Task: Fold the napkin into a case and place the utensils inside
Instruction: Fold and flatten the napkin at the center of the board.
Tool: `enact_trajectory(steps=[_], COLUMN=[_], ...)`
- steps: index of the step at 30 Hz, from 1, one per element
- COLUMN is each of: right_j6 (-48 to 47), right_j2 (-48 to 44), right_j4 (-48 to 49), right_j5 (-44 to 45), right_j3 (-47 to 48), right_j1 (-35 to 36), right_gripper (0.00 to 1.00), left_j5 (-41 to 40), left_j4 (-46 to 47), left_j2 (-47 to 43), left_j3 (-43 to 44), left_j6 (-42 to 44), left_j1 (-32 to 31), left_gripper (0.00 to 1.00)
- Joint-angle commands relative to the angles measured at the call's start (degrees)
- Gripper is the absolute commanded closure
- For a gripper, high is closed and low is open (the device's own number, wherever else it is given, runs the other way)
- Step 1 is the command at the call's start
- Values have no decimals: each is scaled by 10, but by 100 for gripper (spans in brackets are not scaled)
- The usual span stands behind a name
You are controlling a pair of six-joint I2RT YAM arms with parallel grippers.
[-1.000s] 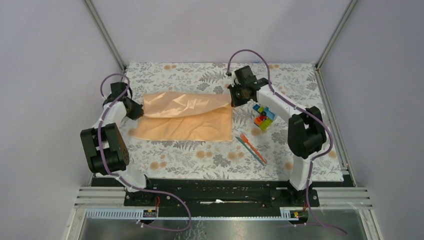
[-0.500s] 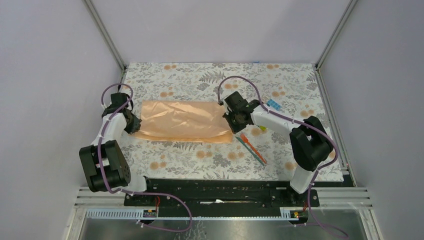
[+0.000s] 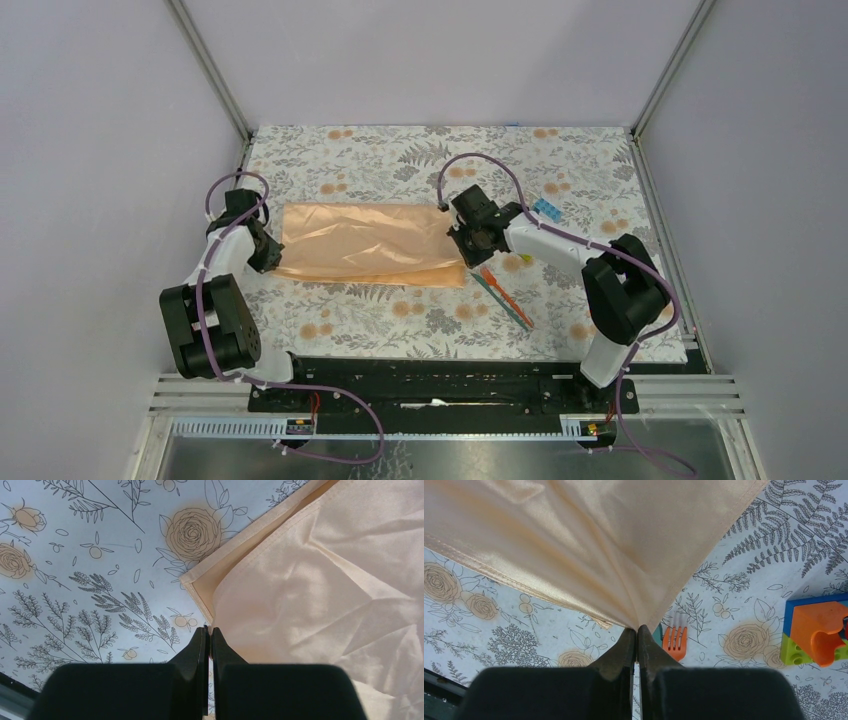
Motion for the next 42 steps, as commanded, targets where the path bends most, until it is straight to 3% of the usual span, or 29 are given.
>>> enact_trajectory(steps=[1,6,13,19,23,26,34,42], right_j6=[3,16,-5,-39,-45,-39,-4,11], right_j2=[6,31,132,194,230,218,130,48], right_j4=[11,11,-69,-60,-83,-84,-66,-10], right_j5=[8,38,133,67,14,7,-46,-80], right_j3=[18,72,340,481,533,504,353,167], right_j1=[7,6,-19,-79,-83,-83,-73,-57], right_gripper=[94,94,95,94,94,94,94,95], left_j5=[15,63,103,138,150,157,140,13], left_j4=[37,42,114,187,181,167,111,25], left_j2=[-15,26,86,154,200,199,108,13], left_j3=[31,102,270,372,424,410,259,113], left_j6=[1,-27,-60,-73,-64,-52,-58,5], left_j1=[3,2,2,1,1,1,1,2], left_gripper=[100,100,100,100,100,100,100,100])
